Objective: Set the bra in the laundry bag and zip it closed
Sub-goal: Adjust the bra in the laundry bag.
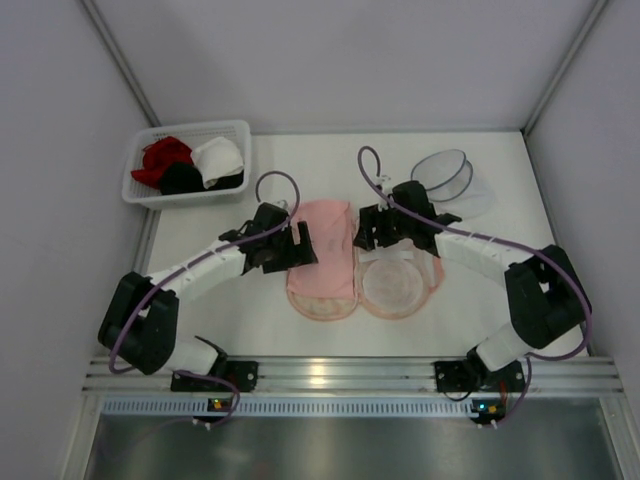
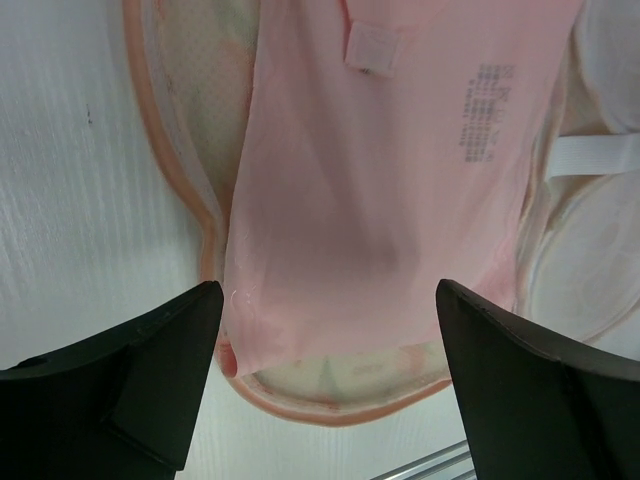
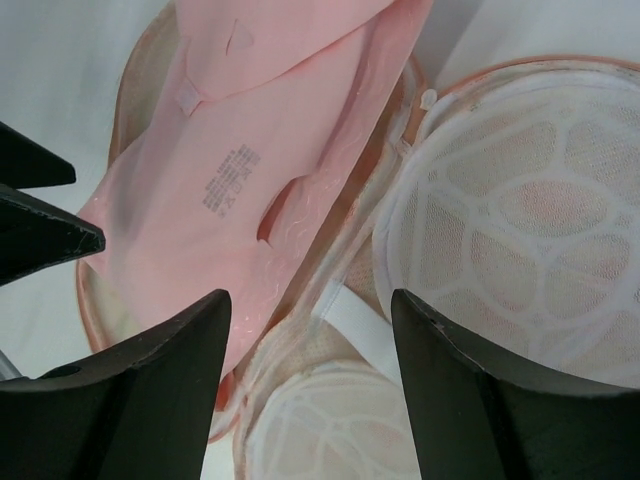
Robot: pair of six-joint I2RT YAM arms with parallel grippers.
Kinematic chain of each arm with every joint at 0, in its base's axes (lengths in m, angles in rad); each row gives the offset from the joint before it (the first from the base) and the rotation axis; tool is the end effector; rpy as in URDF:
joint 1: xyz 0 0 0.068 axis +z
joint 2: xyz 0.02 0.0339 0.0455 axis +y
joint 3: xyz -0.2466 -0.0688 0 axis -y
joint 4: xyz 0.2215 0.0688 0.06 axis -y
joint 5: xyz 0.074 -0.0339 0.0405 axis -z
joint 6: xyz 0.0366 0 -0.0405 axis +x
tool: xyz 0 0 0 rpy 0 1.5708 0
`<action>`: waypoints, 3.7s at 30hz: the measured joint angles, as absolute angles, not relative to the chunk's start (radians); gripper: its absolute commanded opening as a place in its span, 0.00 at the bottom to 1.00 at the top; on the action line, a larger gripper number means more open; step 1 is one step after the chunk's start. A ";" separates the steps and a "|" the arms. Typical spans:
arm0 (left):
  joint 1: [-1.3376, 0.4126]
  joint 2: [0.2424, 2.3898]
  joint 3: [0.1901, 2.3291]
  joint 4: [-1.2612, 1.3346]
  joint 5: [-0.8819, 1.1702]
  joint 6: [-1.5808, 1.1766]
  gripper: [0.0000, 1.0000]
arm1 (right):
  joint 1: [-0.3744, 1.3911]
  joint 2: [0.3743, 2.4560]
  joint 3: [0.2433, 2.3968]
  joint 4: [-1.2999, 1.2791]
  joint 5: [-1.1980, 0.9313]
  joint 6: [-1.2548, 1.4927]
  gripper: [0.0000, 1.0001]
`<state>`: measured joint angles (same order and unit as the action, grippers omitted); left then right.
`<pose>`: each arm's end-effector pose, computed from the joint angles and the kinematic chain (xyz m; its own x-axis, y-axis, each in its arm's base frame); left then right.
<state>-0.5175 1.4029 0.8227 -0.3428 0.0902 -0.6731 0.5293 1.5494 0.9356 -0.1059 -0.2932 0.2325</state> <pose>0.2274 -0.1333 0.1973 -0.8785 -0.2144 -0.4270 -0.0099 0.9017 -0.4323 0.2643 0.1668 0.2096 -0.7083 -0.1588 -0.6879 -0.5218 0.7740 0.3587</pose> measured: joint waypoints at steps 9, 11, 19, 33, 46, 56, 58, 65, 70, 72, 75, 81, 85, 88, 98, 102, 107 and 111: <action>-0.518 1.355 0.726 -0.339 0.074 -0.723 0.80 | 0.530 1.527 0.929 -0.105 -0.290 0.239 0.66; -0.518 1.317 0.698 -0.338 0.063 -0.751 0.74 | 0.530 1.527 0.929 -0.105 -0.290 0.240 0.66; -0.518 1.299 0.656 -0.337 0.032 -0.846 0.55 | 0.530 1.527 0.929 -0.105 -0.289 0.241 0.66; -0.518 1.297 0.621 -0.333 0.034 -0.902 0.00 | 0.534 1.528 0.882 -0.097 -0.192 0.296 0.64; -0.533 1.103 0.580 -0.327 0.098 -0.926 0.00 | 0.555 1.554 0.825 -0.012 -0.023 0.435 0.60; -0.605 1.089 0.513 -0.324 0.120 -0.966 0.00 | 0.565 1.554 0.803 0.030 0.048 0.483 0.61; -0.619 1.089 0.513 -0.323 0.125 -0.966 0.00 | 0.565 1.554 0.798 0.033 0.053 0.484 0.61; -0.638 1.082 0.513 -0.323 0.168 -0.967 0.00 | 0.567 1.555 0.778 0.044 0.066 0.494 0.60; -0.643 1.034 0.513 -0.323 0.199 -0.970 0.00 | 0.567 1.556 0.760 0.048 0.081 0.499 0.60; -0.647 1.027 0.513 -0.323 0.209 -0.974 0.00 | 0.567 1.560 0.760 0.052 0.086 0.500 0.60; -0.661 1.027 0.513 -0.323 0.213 -0.978 0.00 | 0.567 1.561 0.760 0.058 0.092 0.500 0.60; -0.707 1.032 0.513 -0.323 0.224 -0.977 0.00 | 0.567 1.562 0.760 0.064 0.105 0.500 0.60; -0.744 1.032 0.513 -0.323 0.231 -0.974 0.00 | 0.567 1.567 0.760 0.063 0.106 0.500 0.60; -0.752 1.034 0.513 -0.323 0.239 -0.968 0.12 | 0.567 1.566 0.760 0.057 0.103 0.499 0.61; -0.779 1.164 0.673 -0.481 0.037 -0.882 0.81 | 0.570 1.174 0.746 -0.120 0.033 0.531 0.66; -0.775 1.190 0.796 -0.493 -0.133 -0.861 0.78 | 0.613 1.040 0.687 -0.125 -0.001 0.628 0.64; -0.653 1.242 0.822 -0.462 -0.240 -0.862 0.70 | 0.779 1.053 0.578 -0.173 0.025 0.779 0.59; -0.532 1.246 0.749 -0.416 -0.270 -0.862 0.69 | 0.920 1.073 0.537 -0.209 0.102 0.909 0.61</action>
